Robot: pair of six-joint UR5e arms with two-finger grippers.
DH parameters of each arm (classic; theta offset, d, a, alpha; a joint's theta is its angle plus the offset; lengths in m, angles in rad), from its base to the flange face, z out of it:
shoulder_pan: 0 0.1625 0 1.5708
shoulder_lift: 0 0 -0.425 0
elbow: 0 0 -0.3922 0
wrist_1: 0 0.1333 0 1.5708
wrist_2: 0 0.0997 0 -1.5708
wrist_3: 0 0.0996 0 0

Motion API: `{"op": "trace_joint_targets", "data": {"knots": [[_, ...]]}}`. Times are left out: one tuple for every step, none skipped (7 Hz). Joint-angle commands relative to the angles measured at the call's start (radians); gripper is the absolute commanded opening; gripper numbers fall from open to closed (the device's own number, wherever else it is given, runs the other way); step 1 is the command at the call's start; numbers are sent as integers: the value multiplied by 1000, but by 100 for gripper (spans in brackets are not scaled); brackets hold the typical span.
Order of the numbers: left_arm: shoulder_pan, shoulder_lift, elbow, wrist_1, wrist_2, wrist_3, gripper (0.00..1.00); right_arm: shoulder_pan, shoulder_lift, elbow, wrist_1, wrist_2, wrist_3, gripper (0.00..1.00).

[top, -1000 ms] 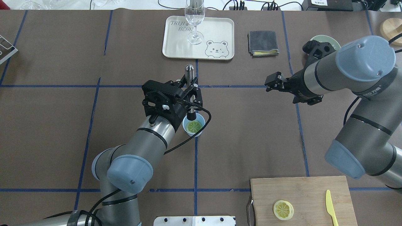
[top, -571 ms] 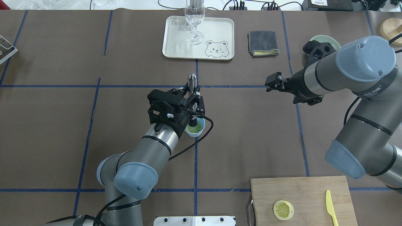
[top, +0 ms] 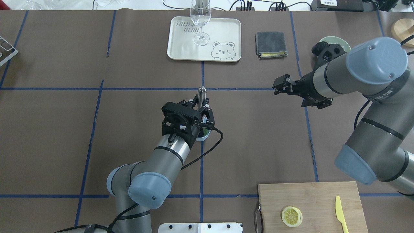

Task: Squeeze lemon into cup
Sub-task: 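Lower the muddler into the cup with the left gripper and press the lemon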

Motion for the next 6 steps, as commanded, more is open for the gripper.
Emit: {"op": "trace_joint_targets", "data": {"knots": [[6, -2, 9, 0, 0, 2, 0, 0, 0, 8, 0, -2, 1, 100], [8, 3, 9, 0, 0, 2, 0, 0, 1, 10, 0, -2, 3, 100], [8, 3, 12, 0, -2, 2, 0, 0, 3, 10, 0, -2, 3, 100], [8, 0, 19, 0, -2, 2, 0, -2, 5, 10, 0, -2, 3, 100], [8, 0, 20, 0, -3, 2, 0, -2, 6, 10, 0, -3, 3, 100], [9, -3, 23, 0, -5, 2, 0, -2, 9, 8, 0, -3, 3, 100]]}}
